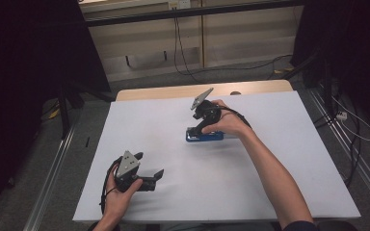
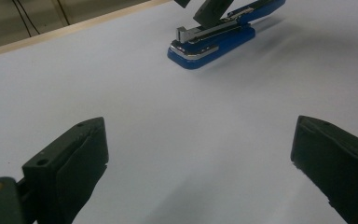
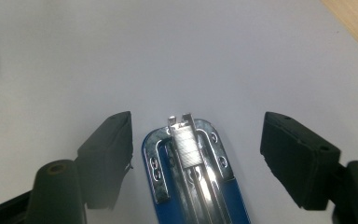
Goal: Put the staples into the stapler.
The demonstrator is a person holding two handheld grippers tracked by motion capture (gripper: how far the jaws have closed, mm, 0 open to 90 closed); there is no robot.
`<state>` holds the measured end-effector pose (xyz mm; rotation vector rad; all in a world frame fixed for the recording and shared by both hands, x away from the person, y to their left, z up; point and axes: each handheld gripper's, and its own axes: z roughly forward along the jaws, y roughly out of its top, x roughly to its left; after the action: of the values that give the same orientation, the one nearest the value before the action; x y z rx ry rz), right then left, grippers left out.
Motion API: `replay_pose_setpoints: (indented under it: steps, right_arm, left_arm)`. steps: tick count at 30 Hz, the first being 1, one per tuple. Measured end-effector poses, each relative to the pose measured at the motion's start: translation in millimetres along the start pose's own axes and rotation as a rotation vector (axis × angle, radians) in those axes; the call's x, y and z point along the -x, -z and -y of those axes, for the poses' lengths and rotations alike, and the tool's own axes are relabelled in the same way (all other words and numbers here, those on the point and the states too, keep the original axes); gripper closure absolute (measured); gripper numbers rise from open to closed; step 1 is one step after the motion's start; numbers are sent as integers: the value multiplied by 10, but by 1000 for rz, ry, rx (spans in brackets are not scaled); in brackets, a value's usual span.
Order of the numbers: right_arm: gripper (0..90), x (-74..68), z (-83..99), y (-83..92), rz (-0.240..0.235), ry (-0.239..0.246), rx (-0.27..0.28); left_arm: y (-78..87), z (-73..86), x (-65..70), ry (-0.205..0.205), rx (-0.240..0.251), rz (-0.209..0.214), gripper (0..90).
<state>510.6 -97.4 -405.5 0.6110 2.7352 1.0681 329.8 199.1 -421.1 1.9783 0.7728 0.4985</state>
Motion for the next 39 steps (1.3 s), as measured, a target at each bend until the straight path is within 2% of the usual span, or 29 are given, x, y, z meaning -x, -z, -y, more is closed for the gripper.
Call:
replay_pose_setpoints:
  steps: [5,10,13,19,21,23,26,29,32,39]
  right_arm:
    - [158,-28,25,25,27,-29,28]
    - [94,-38,58,53,54,-77,61]
    - [52,-56,82,66,76,-74,63]
    - [61,-85,115,127,130,-109,87]
    - [71,-112,119,153,157,-136,100]
    - [73,-137,131,174,188,-157,115]
    - [73,-161,155,200,222,-175,145]
    - [69,-179,184,218,227,-190,159]
    - [69,-195,228,226,202,-195,161]
    - [61,-216,358,277,229,-239,183]
  left_arm:
    - [-1,2,-8,6,1,-4,41]
    - [0,1,-7,9,2,-2,41]
    - [4,0,-15,13,5,-2,41]
    - [7,-2,-11,16,12,-2,41]
    - [7,-2,-13,17,9,-2,41]
    - [3,2,-21,20,-5,-20,41]
    - [4,12,-43,41,-6,-20,41]
    - [13,9,-48,40,-1,-20,41]
    - [17,6,-47,39,8,-26,41]
    - [18,6,-50,38,9,-32,41]
